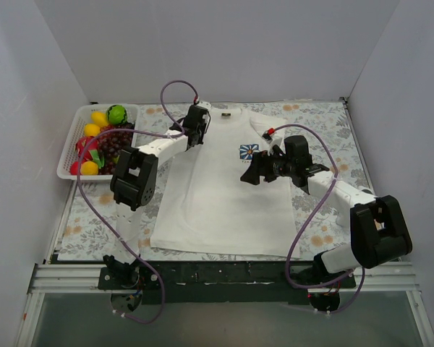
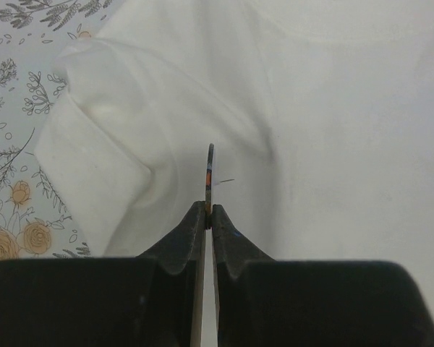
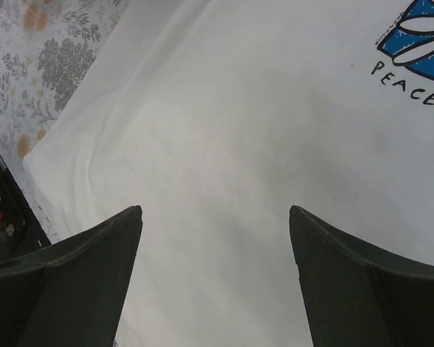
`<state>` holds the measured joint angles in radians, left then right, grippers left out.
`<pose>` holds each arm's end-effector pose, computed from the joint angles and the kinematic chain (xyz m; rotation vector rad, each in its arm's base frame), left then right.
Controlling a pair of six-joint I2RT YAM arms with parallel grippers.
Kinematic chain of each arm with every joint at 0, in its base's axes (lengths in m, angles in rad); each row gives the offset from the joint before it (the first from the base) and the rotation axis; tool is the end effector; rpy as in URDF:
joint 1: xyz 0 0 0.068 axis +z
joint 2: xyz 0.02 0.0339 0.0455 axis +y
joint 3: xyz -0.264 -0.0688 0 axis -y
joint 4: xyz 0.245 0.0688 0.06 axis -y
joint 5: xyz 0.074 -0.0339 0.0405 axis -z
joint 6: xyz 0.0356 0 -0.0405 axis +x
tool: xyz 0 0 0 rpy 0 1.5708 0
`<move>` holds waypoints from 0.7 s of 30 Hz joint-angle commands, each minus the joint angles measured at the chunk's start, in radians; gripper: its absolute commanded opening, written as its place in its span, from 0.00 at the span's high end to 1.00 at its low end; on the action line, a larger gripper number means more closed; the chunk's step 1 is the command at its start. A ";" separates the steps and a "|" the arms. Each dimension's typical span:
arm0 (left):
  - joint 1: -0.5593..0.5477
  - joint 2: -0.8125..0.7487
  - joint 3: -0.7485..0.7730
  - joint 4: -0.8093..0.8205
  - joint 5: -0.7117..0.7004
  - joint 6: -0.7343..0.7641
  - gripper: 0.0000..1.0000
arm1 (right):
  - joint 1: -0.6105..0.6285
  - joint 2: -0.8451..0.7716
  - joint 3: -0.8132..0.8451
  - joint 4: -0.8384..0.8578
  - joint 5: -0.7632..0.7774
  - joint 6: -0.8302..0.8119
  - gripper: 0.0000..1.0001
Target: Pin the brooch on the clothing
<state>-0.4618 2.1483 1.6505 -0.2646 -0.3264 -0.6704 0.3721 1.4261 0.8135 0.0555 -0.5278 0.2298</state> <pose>0.4401 -0.2063 0.1960 -0.3983 2.2577 -0.2068 0.2784 0.1279 0.2276 -0.4757 2.1268 0.9109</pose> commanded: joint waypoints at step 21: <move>-0.092 0.124 0.098 0.011 -0.132 0.143 1.00 | -0.006 0.011 0.030 0.038 -0.015 -0.010 0.09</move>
<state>-0.5392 2.2723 1.7123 -0.2546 -0.4564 -0.5362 0.3706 1.4334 0.8135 0.0555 -0.5308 0.2295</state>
